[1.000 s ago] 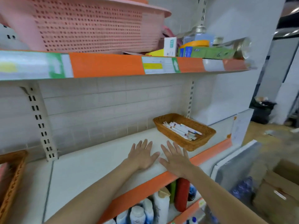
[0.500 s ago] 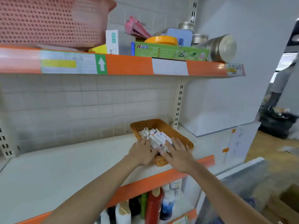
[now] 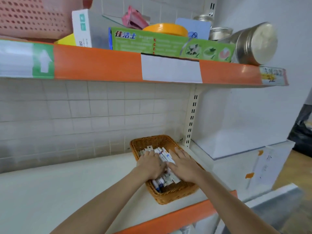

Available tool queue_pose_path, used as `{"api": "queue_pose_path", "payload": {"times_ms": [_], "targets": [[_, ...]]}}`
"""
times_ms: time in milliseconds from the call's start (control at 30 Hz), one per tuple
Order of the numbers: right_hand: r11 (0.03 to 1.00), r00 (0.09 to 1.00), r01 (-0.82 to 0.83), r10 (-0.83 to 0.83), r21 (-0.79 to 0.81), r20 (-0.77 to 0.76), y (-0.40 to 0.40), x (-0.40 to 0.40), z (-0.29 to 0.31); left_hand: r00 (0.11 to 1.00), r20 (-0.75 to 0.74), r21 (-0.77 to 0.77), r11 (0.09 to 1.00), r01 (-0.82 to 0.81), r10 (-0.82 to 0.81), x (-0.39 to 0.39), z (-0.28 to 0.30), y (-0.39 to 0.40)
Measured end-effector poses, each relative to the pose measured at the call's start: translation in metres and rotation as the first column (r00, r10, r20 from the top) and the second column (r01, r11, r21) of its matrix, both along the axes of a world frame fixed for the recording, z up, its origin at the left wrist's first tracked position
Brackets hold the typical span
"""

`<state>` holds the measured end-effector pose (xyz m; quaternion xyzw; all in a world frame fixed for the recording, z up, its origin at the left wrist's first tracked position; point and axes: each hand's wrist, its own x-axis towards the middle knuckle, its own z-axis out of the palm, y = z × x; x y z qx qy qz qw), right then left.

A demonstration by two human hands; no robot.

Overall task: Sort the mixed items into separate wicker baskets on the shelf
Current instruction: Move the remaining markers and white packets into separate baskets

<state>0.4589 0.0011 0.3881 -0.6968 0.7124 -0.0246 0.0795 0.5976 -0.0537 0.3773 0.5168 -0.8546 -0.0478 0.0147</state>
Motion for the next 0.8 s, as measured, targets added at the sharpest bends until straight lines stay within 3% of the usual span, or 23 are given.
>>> {"api": "queue_pose_path", "payload": {"times_ms": [267,500,800], "targets": [[0.998,0.995,-0.010,0.003,-0.069,-0.099,-0.025,-0.005,-0.001,0.975,0.198,-0.040,0.995,-0.090,0.097,-0.022,0.003,-0.011],[0.992,0.977,-0.098,0.080,-0.083,-0.200,-0.038,-0.011,-0.009,0.980,0.072,-0.022,0.982,-0.186,0.187,-0.028,-0.001,-0.016],[0.978,0.989,-0.132,0.118,-0.160,-0.094,-0.038,-0.014,-0.017,0.969,0.011,-0.011,0.969,-0.245,0.245,-0.030,0.004,-0.013]]}}
